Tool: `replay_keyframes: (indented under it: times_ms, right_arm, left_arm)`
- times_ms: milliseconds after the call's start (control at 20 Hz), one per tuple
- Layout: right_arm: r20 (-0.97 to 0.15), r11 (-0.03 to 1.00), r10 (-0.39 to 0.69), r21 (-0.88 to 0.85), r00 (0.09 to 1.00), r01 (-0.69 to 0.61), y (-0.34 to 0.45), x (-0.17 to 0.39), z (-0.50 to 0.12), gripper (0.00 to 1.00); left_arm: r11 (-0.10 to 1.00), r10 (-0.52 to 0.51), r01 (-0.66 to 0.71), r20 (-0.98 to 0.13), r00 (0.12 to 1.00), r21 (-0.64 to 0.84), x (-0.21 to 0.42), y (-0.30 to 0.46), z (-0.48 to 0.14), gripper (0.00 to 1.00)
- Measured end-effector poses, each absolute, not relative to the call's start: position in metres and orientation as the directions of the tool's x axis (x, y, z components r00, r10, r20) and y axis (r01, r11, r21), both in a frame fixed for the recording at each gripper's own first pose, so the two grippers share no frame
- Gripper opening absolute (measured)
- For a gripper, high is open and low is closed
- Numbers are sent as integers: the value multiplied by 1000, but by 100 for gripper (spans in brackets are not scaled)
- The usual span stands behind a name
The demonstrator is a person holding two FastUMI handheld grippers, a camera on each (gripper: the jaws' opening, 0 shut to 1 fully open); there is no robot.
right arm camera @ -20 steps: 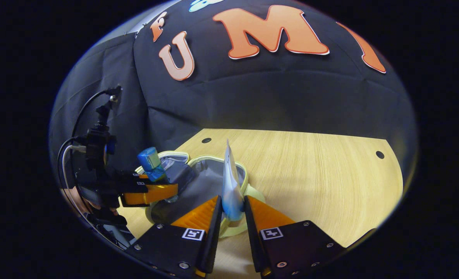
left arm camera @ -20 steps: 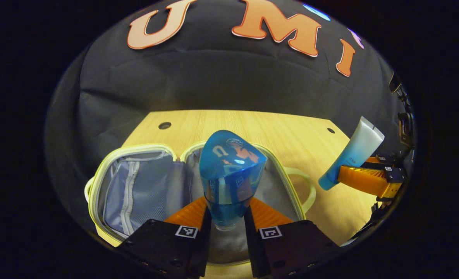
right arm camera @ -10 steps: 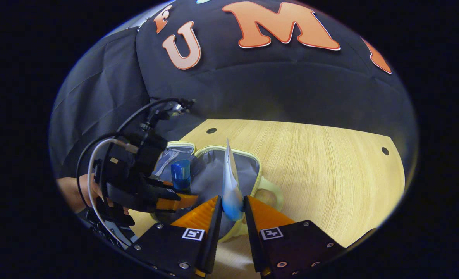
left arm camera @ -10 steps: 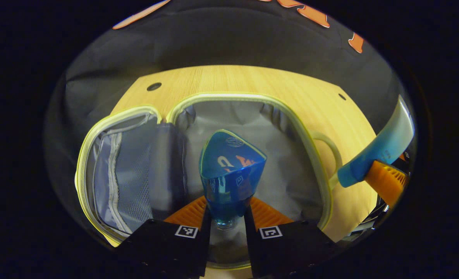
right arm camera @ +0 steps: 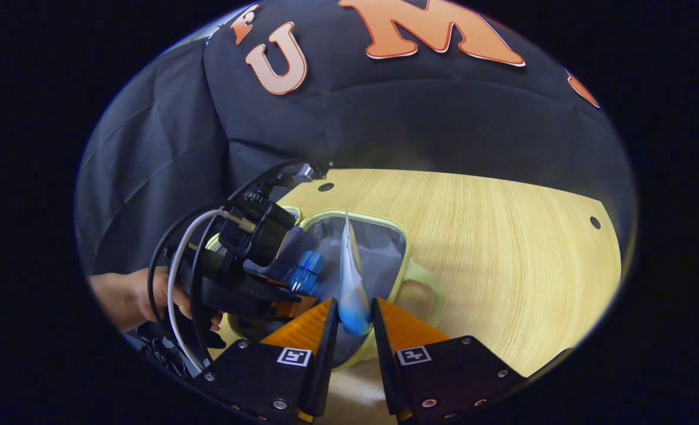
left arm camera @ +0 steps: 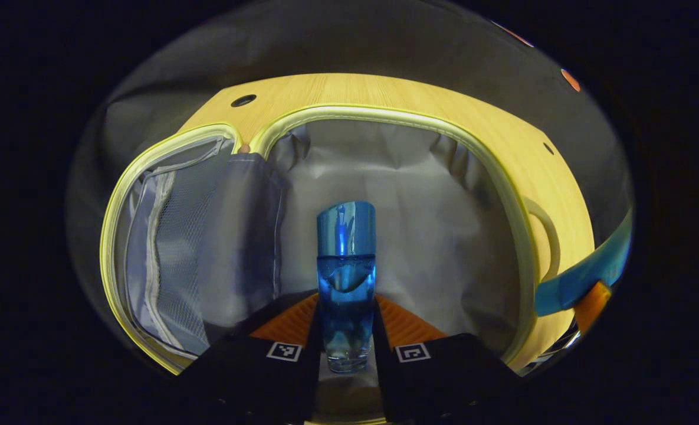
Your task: First open the suitcase, pack the skin care products into it, and then close the suitcase.
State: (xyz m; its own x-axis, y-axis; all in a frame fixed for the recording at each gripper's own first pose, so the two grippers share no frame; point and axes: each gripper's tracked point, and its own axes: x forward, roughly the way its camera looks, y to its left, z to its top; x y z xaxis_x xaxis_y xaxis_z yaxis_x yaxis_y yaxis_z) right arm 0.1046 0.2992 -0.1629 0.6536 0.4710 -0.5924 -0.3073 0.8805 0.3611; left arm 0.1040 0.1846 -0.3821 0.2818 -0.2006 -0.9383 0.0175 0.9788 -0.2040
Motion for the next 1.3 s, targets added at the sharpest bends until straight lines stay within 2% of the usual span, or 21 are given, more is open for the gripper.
replay_keyframes:
  times_ms: [200,250,300,500,600,800,850,1050,1100,1150,1300]
  right_arm:
    - [-619,869,492,386,612,-309,310,104,-174,39]
    - [-626,868,495,391,602,-307,313,106,-176,39]
    - [-633,865,500,401,590,-303,319,107,-176,39]
    - [-662,852,520,443,540,-278,331,108,-187,39]
    - [-682,855,517,441,517,-273,341,111,-195,39]
    - [-726,853,520,462,449,-241,357,112,-206,38]
    - [-739,855,517,470,431,-219,360,113,-210,39]
    - [-777,877,475,458,414,-147,364,121,-228,36]
    - [-784,882,466,450,410,-142,368,123,-235,17]
    - [-791,886,458,442,405,-139,369,123,-239,23]
    - [-789,898,434,415,436,-145,362,126,-236,20]
  left_arm:
    - [974,-218,11,-915,340,-228,109,184,-370,48]
    - [974,-216,21,-906,365,-224,112,188,-365,52]
    - [975,-213,28,-891,401,-220,115,192,-354,64]
    - [980,-170,7,-823,542,-198,126,220,-307,71]
    - [977,-152,-29,-793,590,-209,129,243,-291,79]
    - [971,-43,-152,-754,656,-187,129,305,-248,82]
    - [966,-4,-189,-742,670,-177,126,325,-240,81]
    - [925,110,-347,-761,639,-157,103,404,-254,81]
    - [910,137,-385,-763,632,-156,99,420,-266,82]
    - [894,154,-418,-766,624,-161,96,433,-279,82]
    - [841,206,-509,-763,613,-181,86,473,-299,84]
